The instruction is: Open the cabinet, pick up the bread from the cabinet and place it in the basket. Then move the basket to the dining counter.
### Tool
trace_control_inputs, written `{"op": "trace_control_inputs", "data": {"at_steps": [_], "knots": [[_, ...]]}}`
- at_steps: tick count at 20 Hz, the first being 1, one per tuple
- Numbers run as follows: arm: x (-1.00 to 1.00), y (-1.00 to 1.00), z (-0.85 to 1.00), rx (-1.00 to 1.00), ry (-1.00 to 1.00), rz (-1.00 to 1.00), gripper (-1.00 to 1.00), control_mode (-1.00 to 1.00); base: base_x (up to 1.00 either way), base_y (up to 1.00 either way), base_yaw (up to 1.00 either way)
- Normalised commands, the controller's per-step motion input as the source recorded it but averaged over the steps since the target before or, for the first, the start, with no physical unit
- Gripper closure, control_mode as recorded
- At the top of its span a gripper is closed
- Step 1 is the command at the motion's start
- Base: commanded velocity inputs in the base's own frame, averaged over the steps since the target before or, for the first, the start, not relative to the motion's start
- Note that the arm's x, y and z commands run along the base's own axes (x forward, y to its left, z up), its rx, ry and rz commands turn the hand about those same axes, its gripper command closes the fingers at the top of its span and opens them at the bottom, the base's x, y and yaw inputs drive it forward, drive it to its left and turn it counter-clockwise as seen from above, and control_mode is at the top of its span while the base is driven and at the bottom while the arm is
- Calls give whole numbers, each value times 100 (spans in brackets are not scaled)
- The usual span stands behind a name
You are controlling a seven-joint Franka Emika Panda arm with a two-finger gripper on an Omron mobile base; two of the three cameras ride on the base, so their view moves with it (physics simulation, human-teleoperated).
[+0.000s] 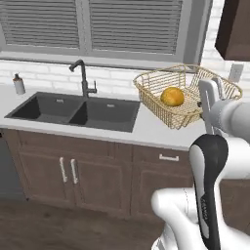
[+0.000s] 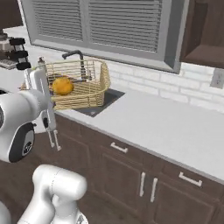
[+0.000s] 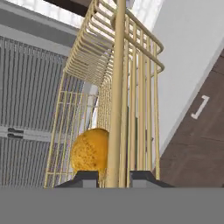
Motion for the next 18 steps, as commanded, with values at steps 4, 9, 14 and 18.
{"op": "trace_control_inputs", "data": {"at_steps": [4, 9, 14, 18], "knots": [[0, 0, 0, 0, 0, 0, 100, 100, 0, 34, 95], [0, 0, 0, 0, 0, 0, 100, 100, 0, 16, 99], [0, 0, 0, 0, 0, 0, 100, 100, 0, 5, 96], [0, 0, 0, 0, 0, 0, 100, 100, 0, 0, 100]]}}
